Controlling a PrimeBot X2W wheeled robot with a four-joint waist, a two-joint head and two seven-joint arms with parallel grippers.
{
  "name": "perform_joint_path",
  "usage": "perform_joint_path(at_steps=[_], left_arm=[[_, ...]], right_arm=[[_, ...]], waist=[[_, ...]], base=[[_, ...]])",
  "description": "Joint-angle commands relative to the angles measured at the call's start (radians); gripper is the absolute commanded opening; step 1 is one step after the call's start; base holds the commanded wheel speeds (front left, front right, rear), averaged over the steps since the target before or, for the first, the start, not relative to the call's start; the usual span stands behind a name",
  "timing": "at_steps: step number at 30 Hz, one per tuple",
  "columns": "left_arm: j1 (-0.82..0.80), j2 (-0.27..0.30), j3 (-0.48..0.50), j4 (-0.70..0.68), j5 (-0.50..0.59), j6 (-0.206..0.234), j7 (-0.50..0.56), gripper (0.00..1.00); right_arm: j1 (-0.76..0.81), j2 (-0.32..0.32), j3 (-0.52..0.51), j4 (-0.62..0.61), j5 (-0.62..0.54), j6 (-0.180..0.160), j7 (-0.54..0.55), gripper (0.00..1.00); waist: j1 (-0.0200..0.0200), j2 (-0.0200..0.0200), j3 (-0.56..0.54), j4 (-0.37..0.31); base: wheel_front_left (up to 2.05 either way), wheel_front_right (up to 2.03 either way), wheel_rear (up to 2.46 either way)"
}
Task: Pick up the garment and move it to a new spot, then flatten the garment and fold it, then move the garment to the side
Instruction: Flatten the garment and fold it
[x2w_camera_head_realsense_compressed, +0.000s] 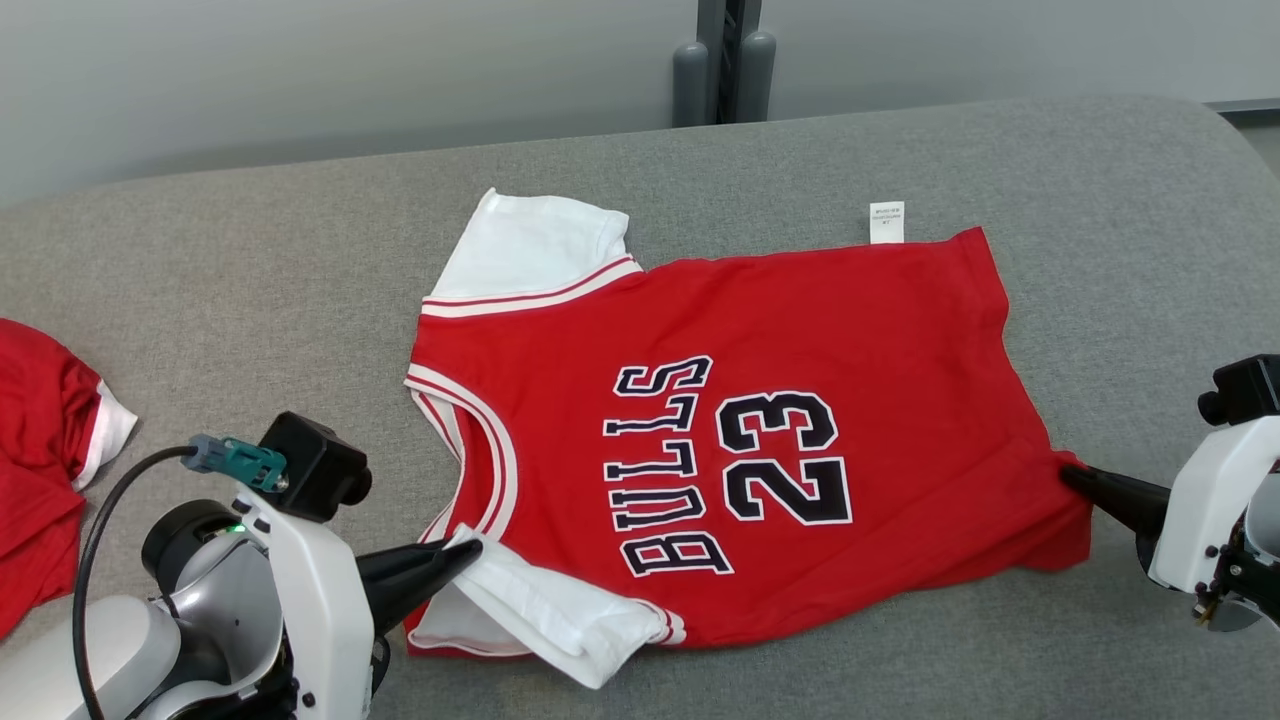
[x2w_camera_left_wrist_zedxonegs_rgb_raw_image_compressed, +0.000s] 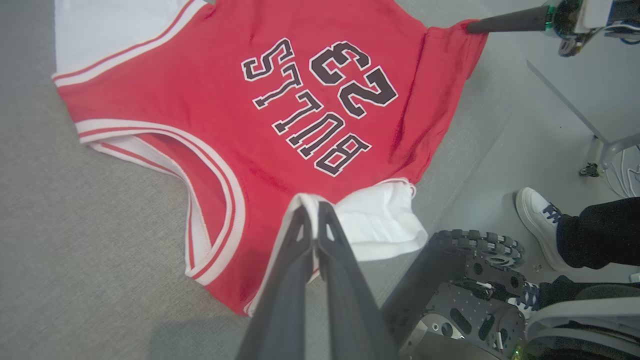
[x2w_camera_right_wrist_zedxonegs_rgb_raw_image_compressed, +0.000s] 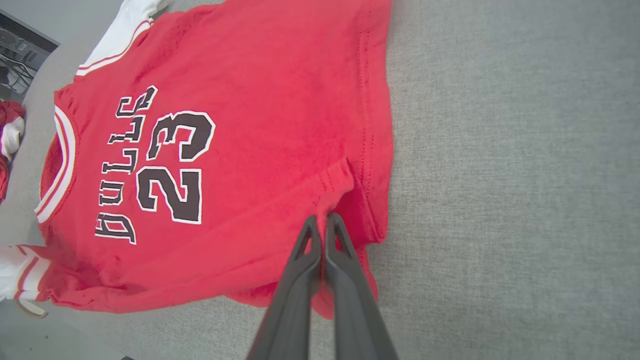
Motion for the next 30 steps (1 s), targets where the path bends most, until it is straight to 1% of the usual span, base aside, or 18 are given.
perform_joint_path(at_steps=[1,8,13,30], left_arm=[[-0.012,-0.006,0.006,0.011,0.007,0.005,-0.009,0.00],[-0.033,-0.064,0.031,0.111,0.050,0.024,-0.096,0.00],[-0.048,-0.091,0.042,0.168,0.074,0.037,-0.139,0.00],[-0.095,-0.164,0.036,0.305,0.143,0.044,-0.221,0.00]], right_arm=[[-0.010,0.002,-0.002,0.007,-0.002,-0.001,-0.009,0.00],[-0.025,0.032,-0.024,0.039,-0.012,-0.001,-0.077,0.00],[-0.035,0.048,-0.026,0.054,-0.022,-0.001,-0.116,0.00],[-0.059,0.084,0.008,0.113,-0.046,-0.001,-0.142,0.00]], waist=[[0.0000,0.0000,0.003,0.001],[0.0000,0.0000,0.019,0.004],[0.0000,0.0000,0.028,0.004],[0.0000,0.0000,0.062,0.002]], base=[[0.00,0.00,0.00],[0.00,0.00,0.00],[0.00,0.00,0.00],[0.00,0.00,0.00]])
